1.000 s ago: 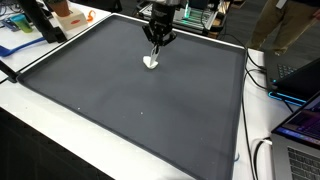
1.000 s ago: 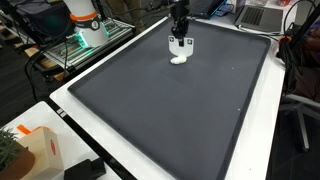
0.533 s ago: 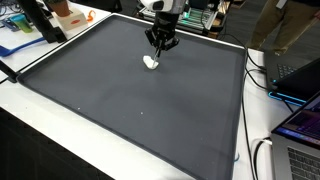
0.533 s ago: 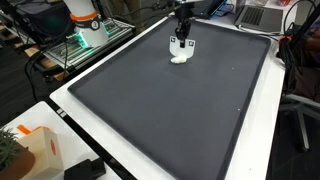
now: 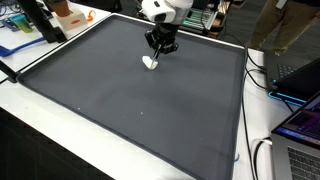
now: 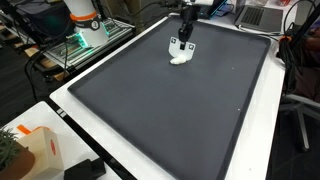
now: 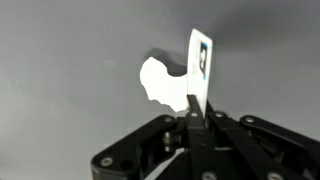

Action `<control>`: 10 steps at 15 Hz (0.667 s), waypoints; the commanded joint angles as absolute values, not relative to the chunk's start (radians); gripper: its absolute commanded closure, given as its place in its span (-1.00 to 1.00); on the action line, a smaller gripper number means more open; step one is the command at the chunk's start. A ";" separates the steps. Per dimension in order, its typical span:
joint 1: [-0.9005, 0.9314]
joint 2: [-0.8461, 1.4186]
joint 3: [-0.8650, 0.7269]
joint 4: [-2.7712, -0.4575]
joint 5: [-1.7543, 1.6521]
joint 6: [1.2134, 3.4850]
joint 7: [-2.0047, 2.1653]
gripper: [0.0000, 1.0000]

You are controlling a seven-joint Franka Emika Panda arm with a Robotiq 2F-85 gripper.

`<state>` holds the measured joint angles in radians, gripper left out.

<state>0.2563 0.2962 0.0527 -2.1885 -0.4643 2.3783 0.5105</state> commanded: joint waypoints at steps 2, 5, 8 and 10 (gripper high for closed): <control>0.272 0.412 0.043 -2.137 -0.436 2.257 0.509 0.98; 0.275 0.430 0.041 -2.109 -0.426 2.201 0.508 0.98; 0.269 0.424 0.046 -2.093 -0.401 2.146 0.485 0.98; 0.258 0.416 0.052 -2.086 -0.366 2.109 0.448 0.98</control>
<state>0.2843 0.3661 0.0562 -2.0684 -0.4191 2.1709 0.4964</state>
